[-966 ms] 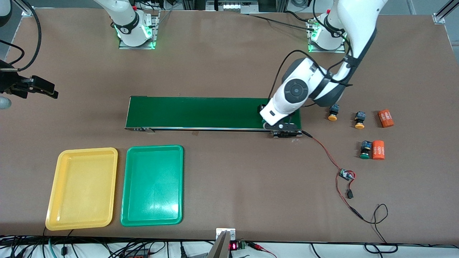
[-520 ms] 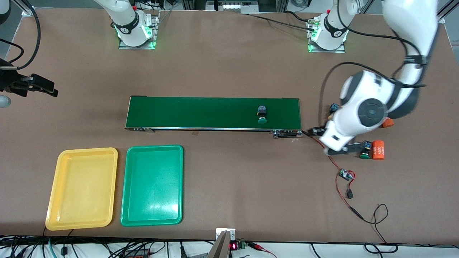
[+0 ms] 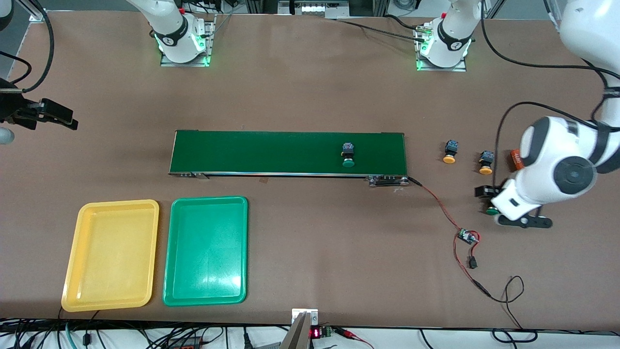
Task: Sort buttons by color to trays
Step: 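Return the left gripper and grasp an orange cylinder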
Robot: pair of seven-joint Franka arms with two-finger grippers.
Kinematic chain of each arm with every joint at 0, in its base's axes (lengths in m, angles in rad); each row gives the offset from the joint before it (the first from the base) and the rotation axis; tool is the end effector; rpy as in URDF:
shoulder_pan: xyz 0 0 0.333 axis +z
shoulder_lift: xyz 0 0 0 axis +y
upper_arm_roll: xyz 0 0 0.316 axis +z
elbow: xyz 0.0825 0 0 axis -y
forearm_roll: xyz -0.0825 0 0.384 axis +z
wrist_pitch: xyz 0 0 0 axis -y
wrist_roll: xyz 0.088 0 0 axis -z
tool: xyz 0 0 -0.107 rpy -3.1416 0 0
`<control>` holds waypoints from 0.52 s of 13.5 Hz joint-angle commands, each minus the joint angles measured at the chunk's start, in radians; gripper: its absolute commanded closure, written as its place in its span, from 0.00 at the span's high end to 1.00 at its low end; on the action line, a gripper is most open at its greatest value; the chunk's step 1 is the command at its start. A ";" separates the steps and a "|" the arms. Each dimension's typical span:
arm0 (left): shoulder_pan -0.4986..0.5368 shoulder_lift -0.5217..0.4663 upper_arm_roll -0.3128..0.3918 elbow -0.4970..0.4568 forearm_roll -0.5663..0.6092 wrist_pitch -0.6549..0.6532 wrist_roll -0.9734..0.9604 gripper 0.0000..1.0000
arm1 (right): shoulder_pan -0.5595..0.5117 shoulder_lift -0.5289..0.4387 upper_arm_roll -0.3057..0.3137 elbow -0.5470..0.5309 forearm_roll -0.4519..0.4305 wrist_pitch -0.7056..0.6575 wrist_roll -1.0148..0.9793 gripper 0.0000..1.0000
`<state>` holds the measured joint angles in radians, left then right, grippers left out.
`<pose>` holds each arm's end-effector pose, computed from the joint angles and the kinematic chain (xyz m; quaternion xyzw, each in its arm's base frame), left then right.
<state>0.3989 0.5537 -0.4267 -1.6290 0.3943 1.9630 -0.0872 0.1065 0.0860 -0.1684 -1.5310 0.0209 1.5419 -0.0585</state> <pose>0.6640 0.0400 0.3082 -0.9940 0.0416 0.0751 0.0678 0.5754 -0.0293 0.5928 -0.9993 0.0017 0.0367 0.0055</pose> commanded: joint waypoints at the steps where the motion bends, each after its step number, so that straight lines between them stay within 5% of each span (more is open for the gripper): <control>1: 0.063 0.101 -0.017 0.081 0.052 -0.003 0.079 0.99 | 0.002 -0.020 0.006 -0.005 -0.006 -0.013 -0.001 1.00; 2: 0.093 0.113 -0.017 0.077 0.061 0.054 0.114 0.92 | 0.002 -0.020 0.006 -0.005 -0.006 -0.013 -0.001 1.00; 7: 0.184 0.186 -0.017 0.051 0.066 0.178 0.268 0.92 | -0.002 -0.020 0.003 -0.006 -0.004 -0.014 -0.003 1.00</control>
<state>0.5624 0.7116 -0.4254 -1.5871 0.4338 2.1131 0.1362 0.1067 0.0837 -0.1673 -1.5310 0.0209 1.5414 -0.0585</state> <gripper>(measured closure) 0.079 0.000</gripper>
